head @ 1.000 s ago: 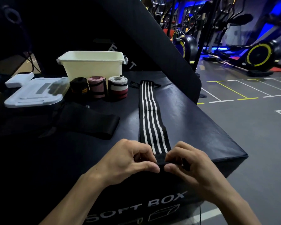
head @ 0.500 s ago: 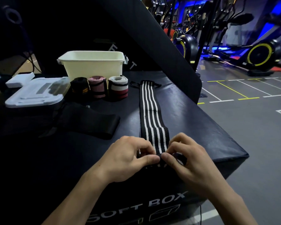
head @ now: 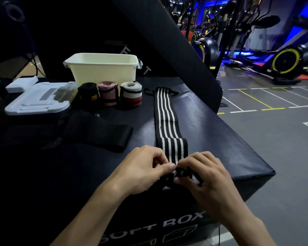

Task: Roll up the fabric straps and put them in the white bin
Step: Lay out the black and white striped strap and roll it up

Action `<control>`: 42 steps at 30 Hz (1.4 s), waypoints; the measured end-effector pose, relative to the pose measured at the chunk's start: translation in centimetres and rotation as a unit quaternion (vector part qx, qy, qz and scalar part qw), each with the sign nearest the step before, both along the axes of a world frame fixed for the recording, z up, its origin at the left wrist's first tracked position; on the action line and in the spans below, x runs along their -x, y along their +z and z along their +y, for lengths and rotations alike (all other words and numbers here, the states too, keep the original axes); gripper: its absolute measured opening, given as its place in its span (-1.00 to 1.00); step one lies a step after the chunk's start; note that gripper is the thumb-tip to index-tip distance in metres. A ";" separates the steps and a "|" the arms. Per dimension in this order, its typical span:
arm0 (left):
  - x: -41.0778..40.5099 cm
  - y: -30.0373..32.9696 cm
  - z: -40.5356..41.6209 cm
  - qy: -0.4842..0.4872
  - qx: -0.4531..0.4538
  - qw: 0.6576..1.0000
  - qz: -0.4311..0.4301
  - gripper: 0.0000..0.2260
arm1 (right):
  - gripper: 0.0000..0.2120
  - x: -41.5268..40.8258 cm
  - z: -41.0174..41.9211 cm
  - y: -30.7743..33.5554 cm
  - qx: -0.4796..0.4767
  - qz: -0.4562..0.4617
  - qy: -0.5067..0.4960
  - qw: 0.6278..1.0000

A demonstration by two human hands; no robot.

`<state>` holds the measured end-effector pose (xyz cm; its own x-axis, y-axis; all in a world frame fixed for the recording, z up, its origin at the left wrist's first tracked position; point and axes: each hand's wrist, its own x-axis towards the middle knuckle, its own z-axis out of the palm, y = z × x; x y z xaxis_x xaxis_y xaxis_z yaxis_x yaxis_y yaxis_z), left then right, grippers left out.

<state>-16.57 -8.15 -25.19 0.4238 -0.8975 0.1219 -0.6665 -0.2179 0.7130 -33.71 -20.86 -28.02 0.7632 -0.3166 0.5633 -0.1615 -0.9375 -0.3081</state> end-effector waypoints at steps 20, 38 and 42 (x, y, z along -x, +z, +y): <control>-1.2 -0.3 0.0 -0.024 -0.013 0.993 -0.115 -0.77 | -0.71 -1.3 -1.1 0.1 0.014 0.003 0.005 1.000; -1.2 -1.0 -0.5 -0.105 0.038 0.968 -0.226 -0.52 | -0.59 -1.3 -1.0 -0.7 0.085 0.034 -0.026 0.995; -1.6 -1.5 -1.2 -0.105 -0.028 0.977 -0.183 -0.39 | -0.55 -1.4 -1.1 -0.7 0.088 0.020 -0.035 0.995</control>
<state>-14.97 -9.40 -26.67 0.1662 -0.9699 0.1781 -0.9089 -0.0806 0.4091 -32.27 -21.93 -28.77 0.7658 -0.2690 0.5842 -0.2367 -0.9625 -0.1330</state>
